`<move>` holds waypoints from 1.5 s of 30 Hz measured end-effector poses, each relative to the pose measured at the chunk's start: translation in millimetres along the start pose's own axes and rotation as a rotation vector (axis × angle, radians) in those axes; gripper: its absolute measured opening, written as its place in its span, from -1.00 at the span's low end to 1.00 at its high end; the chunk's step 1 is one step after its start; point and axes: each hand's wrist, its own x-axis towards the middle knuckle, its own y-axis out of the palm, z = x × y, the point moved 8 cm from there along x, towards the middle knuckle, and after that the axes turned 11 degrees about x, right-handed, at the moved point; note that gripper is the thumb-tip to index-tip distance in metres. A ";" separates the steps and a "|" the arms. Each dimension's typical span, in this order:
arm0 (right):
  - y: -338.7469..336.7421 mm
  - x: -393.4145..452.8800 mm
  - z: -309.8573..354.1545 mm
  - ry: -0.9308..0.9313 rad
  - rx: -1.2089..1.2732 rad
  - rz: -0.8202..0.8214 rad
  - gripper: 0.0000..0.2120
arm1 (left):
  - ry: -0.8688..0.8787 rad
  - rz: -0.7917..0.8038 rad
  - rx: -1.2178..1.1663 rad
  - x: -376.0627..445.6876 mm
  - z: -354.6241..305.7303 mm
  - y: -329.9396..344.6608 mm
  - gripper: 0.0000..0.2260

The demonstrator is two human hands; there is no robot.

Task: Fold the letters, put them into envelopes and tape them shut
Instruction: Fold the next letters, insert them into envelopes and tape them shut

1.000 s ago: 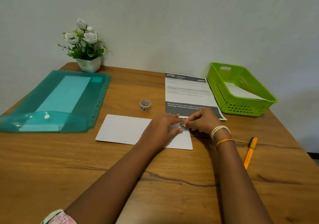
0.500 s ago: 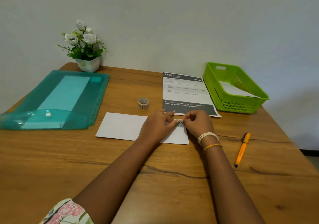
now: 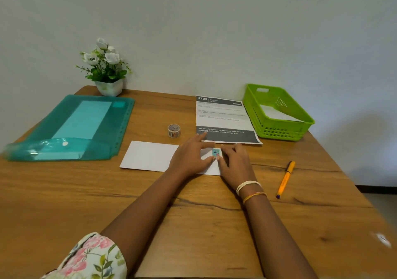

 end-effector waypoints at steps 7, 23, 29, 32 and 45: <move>9.3 -17.3 13.7 -0.082 -0.286 0.013 -0.60 | 0.122 -0.093 0.277 -4.2 -14.6 -0.4 -0.71; 7.9 -34.3 17.1 -0.045 -0.283 0.037 -0.54 | 0.030 0.055 0.318 -16.2 -14.6 6.3 -0.60; 3.6 -34.7 14.7 -0.019 -0.246 0.048 -0.56 | -0.135 0.058 0.114 -23.3 3.2 -16.1 -0.44; 4.4 -32.0 12.0 0.022 -0.228 0.065 -0.54 | -0.226 0.124 0.236 -27.1 12.6 -26.7 -0.35; -5.2 -30.8 13.2 0.072 -0.009 -0.019 -0.58 | -0.398 0.336 0.088 -27.1 11.3 -30.6 -0.40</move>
